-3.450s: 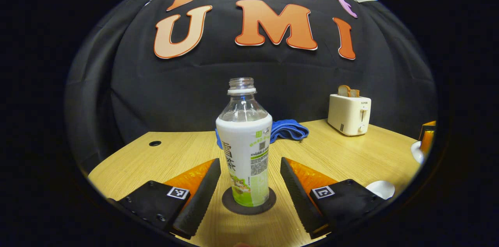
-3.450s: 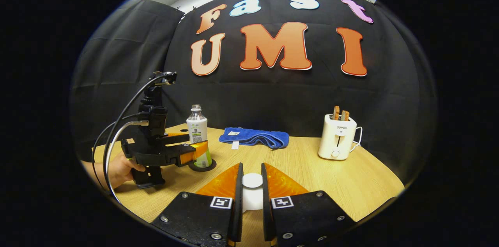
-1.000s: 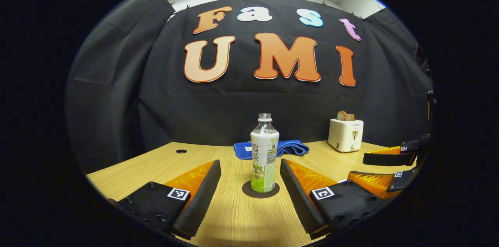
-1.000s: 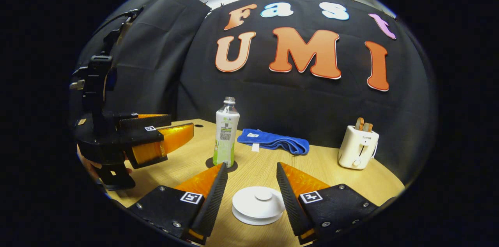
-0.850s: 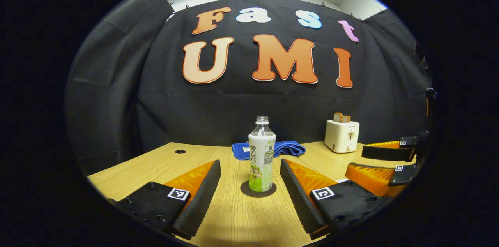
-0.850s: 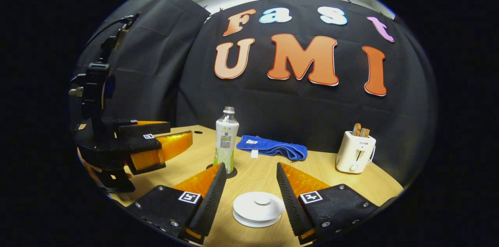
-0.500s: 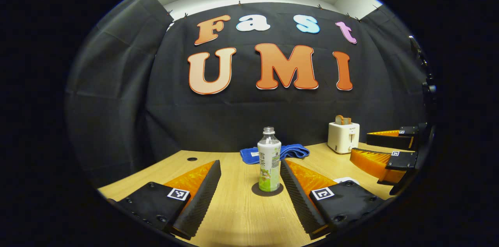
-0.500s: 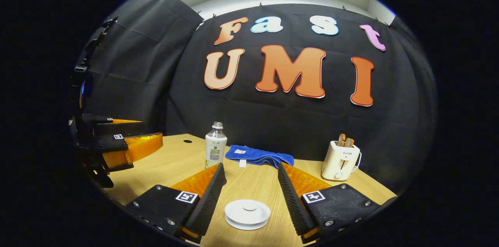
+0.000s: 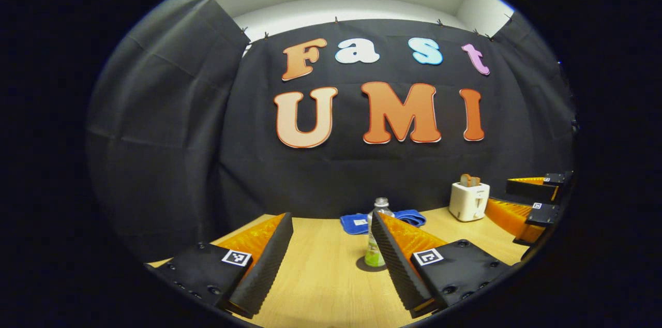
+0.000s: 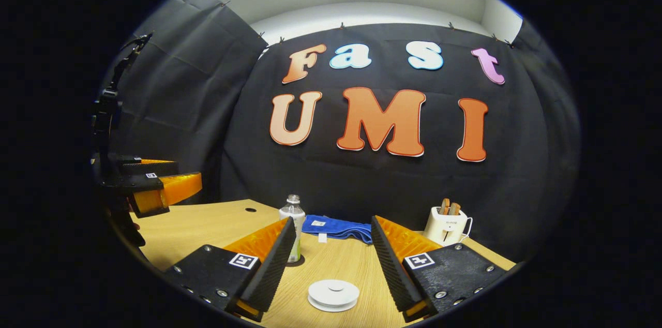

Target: Open the teacup lid with one hand, grasp the water bottle and pour water into the teacup with the other hand; after pouring, place the water bottle on the coaster and then close the teacup lid.

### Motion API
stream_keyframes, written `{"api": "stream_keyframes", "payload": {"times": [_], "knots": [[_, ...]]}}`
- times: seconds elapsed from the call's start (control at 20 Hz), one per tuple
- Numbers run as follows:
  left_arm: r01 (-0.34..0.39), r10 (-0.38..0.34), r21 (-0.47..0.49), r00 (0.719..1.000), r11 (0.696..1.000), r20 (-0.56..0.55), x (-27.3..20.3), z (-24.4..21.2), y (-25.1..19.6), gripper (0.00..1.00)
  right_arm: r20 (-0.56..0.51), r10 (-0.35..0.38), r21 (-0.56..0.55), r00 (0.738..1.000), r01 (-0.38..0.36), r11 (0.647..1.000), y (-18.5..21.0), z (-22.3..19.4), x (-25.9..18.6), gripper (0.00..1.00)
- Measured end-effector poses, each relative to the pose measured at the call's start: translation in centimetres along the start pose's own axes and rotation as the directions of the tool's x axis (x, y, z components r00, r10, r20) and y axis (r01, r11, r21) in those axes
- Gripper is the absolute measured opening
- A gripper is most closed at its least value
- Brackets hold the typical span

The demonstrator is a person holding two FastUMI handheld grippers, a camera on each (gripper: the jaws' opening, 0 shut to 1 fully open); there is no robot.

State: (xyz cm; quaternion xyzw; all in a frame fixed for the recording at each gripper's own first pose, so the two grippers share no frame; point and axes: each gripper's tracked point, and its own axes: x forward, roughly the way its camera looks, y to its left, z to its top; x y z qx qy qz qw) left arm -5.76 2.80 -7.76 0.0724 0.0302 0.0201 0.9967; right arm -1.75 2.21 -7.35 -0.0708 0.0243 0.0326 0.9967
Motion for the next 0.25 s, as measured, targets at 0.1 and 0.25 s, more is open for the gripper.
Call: {"api": "stream_keyframes", "payload": {"times": [0.1,0.25], "knots": [[-0.008,0.008,-0.001,1.0,1.0,0.008,-0.39,0.54,0.43,0.96,-0.001,-0.001,-0.001,1.0,0.001,1.0,0.06,0.43,-0.06,0.87],[0.007,-0.006,-0.033,1.0,0.999,0.017,-0.83,1.22,0.59,0.96,0.004,-0.011,-0.01,1.0,0.011,1.0,0.11,0.87,-0.26,0.87]]}}
